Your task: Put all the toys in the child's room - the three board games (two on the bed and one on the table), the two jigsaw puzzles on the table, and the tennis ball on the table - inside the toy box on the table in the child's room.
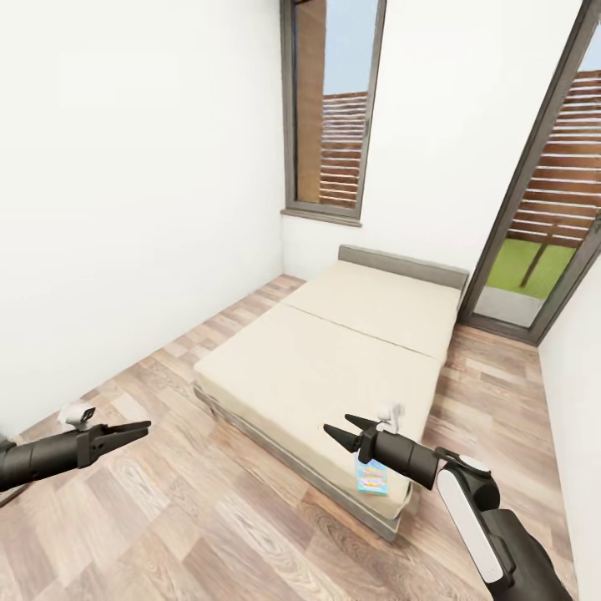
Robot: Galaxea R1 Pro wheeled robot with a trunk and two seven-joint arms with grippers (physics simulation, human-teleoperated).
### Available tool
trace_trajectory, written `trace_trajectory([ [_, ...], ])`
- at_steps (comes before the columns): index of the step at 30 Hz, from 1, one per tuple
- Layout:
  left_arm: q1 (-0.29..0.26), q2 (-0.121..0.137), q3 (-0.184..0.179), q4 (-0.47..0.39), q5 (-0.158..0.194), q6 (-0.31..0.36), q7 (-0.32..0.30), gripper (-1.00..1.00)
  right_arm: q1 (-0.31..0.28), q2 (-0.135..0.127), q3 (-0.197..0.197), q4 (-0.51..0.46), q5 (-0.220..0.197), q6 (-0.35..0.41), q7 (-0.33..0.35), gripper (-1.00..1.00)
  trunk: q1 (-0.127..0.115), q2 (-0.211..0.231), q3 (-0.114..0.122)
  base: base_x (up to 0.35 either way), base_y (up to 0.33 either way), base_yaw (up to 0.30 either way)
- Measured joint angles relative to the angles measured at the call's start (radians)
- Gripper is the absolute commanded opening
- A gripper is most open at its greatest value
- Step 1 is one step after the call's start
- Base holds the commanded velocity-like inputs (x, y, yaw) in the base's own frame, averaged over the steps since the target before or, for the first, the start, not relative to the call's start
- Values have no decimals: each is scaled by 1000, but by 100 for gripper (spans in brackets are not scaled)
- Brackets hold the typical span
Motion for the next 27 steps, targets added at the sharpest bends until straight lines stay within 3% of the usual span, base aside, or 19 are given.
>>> trace_trajectory([
  [27,0,0,0,0,0,0,0,100,0,0,0,0,0,0,-1,100,0,0,11,0,0,-281],
])
